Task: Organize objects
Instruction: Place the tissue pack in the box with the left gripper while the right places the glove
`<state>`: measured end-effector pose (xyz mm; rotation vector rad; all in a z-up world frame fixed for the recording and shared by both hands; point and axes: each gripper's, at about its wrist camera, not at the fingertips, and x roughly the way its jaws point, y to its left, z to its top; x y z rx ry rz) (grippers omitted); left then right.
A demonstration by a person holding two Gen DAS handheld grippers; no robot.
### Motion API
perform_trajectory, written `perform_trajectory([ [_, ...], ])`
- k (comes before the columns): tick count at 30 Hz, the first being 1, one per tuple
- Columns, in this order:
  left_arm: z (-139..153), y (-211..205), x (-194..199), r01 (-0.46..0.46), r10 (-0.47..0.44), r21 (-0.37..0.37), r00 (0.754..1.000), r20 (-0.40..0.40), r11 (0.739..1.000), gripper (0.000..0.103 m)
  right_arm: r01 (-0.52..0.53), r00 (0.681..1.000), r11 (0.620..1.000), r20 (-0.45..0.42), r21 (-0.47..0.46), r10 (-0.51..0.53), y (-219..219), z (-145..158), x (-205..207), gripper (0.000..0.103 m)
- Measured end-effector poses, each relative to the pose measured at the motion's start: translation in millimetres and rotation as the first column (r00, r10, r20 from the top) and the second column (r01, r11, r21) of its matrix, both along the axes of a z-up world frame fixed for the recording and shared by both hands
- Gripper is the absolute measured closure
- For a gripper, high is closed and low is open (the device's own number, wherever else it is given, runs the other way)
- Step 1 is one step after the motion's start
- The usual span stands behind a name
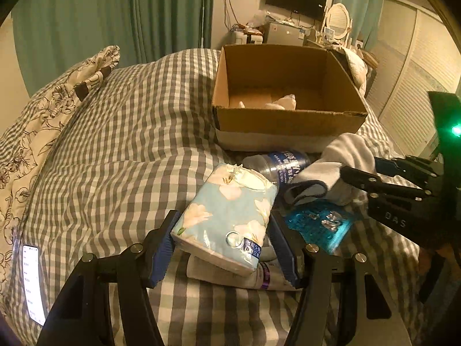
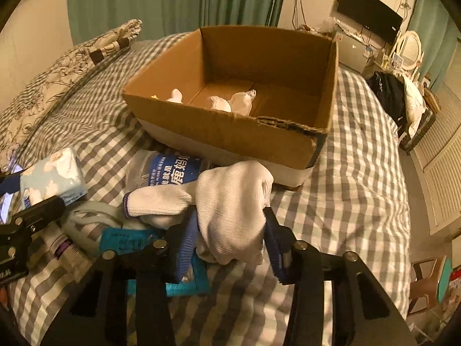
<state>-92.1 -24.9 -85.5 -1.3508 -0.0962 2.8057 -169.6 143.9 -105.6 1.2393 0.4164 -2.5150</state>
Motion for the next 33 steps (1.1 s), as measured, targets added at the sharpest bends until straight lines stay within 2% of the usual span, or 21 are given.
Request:
perform_trajectory([
  [11,51,3,20,0.012,-0.009,0.030,0.996,-0.086,0.999,0.039,-0.013,0.990,1.000,-0.141,-0.012,0.011,16,70,53,0.066],
  [20,100,8,3,0.040,-0.037,0.015,0.986,-0.162,0.999,0.039,-0.015,0.961,0.999,-0.275,-0.043,0.003,32,133,75,0.067],
  [26,125,8,-36,0.040,-0.043,-0.020,0.977,-0.208,0.999,0.039,-0.016,0.938,0.998,-0.348,-0.054,-0.004,31,167,56,0.067],
  [33,125,14,-104,0.040,-0.044,-0.020,0.974,-0.220,0.999,0.039,-0.002,0.916,0.998,-0.401,-0.062,-0.023,18,189,-2,0.067],
])
